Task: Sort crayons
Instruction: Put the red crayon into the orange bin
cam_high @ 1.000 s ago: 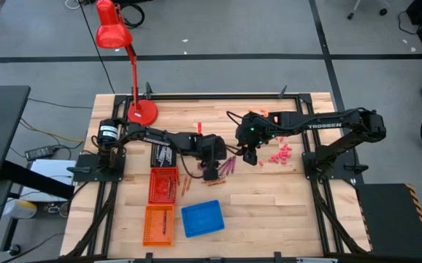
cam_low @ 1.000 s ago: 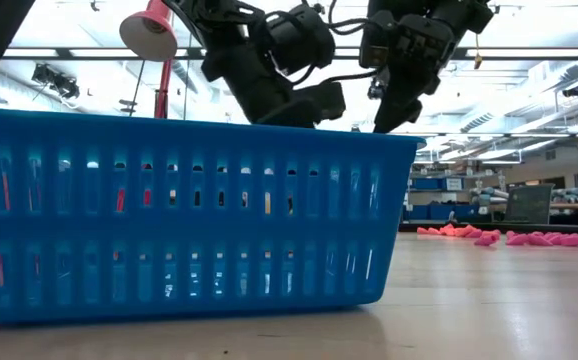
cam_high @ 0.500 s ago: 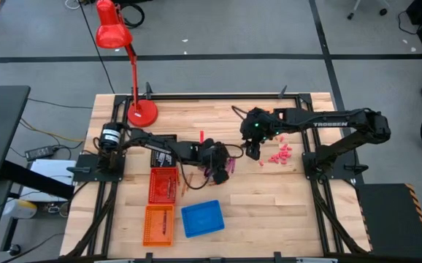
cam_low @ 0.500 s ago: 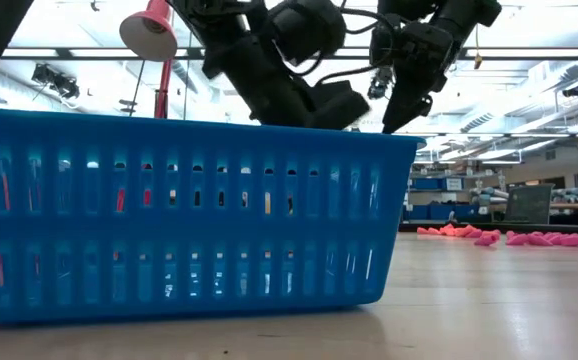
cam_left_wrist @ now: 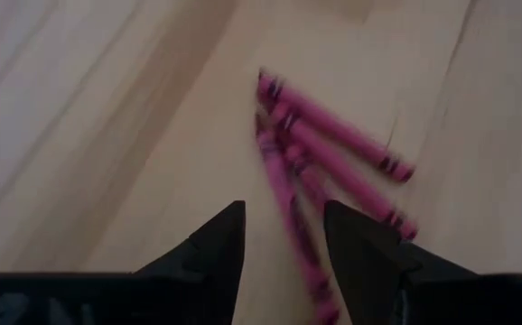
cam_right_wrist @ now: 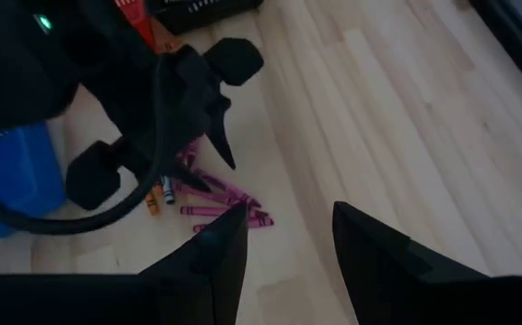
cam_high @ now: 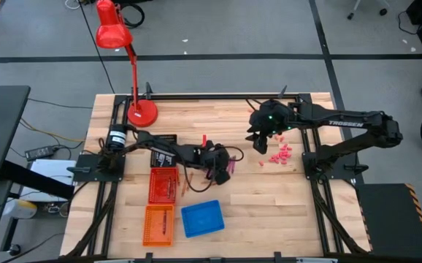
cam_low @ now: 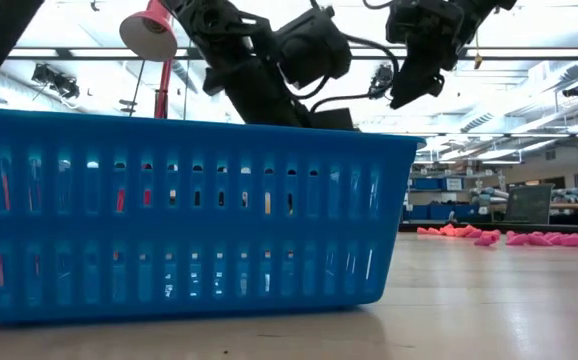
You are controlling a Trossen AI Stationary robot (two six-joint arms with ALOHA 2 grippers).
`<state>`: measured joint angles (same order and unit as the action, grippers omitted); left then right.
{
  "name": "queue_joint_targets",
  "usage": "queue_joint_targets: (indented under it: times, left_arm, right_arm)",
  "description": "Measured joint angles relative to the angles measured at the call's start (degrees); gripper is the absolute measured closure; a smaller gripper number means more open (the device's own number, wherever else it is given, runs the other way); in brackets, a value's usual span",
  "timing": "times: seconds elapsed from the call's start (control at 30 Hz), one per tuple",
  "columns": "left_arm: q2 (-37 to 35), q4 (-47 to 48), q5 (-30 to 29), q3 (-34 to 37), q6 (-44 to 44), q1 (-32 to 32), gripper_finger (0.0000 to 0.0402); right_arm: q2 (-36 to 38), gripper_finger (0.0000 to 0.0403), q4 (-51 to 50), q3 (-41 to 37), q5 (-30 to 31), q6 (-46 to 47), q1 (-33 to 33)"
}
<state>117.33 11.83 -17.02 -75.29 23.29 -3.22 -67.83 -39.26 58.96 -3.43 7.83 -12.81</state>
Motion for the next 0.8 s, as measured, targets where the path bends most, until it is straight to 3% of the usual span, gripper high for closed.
queue_joint_targets:
  times: [0.53,0.8]
  left_arm:
    - [2.36,1.19,-0.14,-0.22,2.19,-0.04,0.0243]
    - [2.39,2.52,-0.21,-0.3,3.75,0.22,0.03]
  right_arm:
    - [-0.09,0.0236,-0.21,0.0,-0.64,0.03,0.03]
    - [-0.09,0.0236,1.75,0.0,-0.65,-0.48,0.03]
